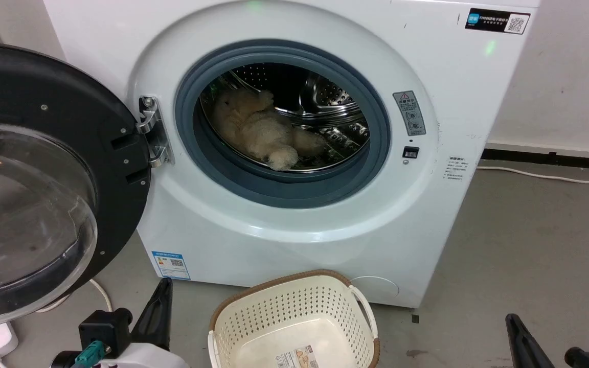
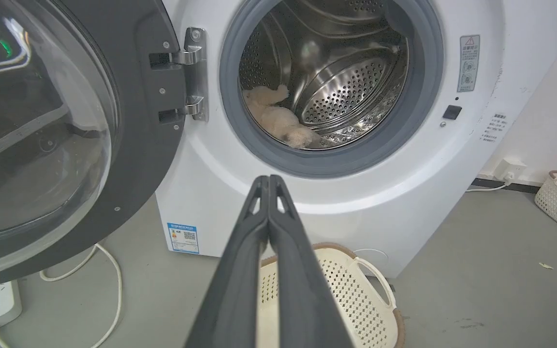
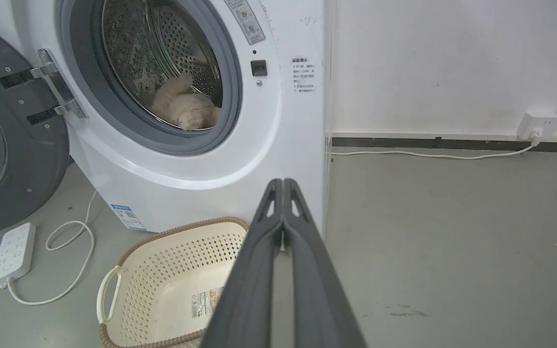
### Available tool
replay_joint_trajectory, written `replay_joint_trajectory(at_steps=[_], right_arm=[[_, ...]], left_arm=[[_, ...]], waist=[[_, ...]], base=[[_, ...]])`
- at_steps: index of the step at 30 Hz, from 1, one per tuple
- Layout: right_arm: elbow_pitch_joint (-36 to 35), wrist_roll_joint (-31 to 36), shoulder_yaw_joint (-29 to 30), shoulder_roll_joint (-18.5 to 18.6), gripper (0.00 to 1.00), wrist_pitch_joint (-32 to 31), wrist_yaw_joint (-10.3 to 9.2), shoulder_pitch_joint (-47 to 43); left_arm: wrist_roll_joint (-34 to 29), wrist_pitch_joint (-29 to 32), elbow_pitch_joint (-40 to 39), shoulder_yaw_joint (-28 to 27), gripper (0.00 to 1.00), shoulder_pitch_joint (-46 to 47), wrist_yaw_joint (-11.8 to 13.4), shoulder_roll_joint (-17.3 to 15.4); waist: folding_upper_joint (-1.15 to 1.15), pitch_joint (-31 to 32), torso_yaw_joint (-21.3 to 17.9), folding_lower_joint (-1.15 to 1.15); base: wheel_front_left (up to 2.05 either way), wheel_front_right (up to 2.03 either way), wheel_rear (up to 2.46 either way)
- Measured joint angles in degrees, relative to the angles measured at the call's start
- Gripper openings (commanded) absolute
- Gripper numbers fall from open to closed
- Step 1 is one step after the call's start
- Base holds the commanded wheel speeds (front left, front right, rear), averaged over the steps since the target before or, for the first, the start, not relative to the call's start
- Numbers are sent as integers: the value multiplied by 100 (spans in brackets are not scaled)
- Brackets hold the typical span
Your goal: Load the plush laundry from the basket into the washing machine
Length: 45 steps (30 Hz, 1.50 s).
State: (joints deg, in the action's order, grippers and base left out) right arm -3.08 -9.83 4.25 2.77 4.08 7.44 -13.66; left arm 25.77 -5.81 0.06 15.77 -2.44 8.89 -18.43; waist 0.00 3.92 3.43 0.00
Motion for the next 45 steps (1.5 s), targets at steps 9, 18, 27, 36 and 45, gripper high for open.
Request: replay_joint_trajectory(at_steps=[9, 18, 27, 36, 45], right_arm=[[25, 82, -40, 0, 0, -26, 0, 96], [48, 177, -75, 0, 0, -68, 0, 158], [70, 233, -104, 0, 0, -97, 0, 274], [88, 301, -134, 0, 0, -131, 0, 398], [114, 383, -168, 0, 0, -147, 0, 510]], left_arm=[[-208, 33, 0, -121, 0, 5, -79, 138], [-412, 76, 1, -241, 0, 10, -141, 259], [-614, 125, 1, -377, 0, 15, -201, 366], [-832, 181, 1, -506, 0, 21, -280, 506], [-1021, 227, 1, -617, 0, 35, -360, 637]], waist=[[0, -32, -28, 0], [0, -64, -57, 0], [0, -96, -84, 0], [0, -128, -112, 0], [0, -160, -140, 0]], base=[[0, 0, 0], [0, 0, 0], [0, 0, 0], [0, 0, 0], [0, 0, 0]])
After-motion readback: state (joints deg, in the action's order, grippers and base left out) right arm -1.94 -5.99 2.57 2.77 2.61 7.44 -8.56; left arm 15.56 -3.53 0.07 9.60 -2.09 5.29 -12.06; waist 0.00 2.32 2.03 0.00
